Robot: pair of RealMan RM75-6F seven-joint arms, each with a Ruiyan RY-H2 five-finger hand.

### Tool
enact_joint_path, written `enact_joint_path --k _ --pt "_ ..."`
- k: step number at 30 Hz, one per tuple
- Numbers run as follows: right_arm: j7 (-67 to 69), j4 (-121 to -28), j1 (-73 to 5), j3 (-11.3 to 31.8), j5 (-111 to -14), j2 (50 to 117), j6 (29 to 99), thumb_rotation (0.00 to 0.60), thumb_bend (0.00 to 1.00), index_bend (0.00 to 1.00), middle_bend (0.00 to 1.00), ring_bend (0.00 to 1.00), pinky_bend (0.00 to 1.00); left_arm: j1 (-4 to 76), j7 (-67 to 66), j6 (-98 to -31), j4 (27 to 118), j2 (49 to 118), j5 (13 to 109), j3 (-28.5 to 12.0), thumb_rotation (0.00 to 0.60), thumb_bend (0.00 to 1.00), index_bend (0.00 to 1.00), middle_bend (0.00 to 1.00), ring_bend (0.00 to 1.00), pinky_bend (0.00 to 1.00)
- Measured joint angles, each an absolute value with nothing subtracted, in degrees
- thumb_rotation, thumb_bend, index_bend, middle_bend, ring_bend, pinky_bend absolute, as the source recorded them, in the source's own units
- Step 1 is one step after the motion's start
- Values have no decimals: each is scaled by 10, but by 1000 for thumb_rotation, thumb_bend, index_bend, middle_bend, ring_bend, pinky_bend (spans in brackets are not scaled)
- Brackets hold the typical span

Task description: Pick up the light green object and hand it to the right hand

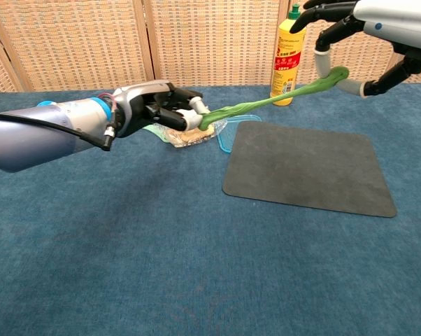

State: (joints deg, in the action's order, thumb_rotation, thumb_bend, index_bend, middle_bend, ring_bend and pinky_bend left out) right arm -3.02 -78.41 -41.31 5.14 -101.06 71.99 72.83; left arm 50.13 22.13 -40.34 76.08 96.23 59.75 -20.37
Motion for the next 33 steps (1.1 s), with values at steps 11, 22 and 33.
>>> enact_joint_path --k 11,22,33 --pt "-37 -752 -384 44 -998 711 750 600 670 822 213 0 0 434 287 -414 761 884 640 -179 600 527 757 0 0 0" --pt "-31 -702 -362 40 -987 705 766 600 670 825 214 0 0 387 368 -431 725 825 678 -167 600 527 757 0 0 0" --pt "1 -655 -336 39 -972 692 790 600 670 826 215 0 0 355 431 -446 688 786 697 -164 600 527 758 0 0 0"
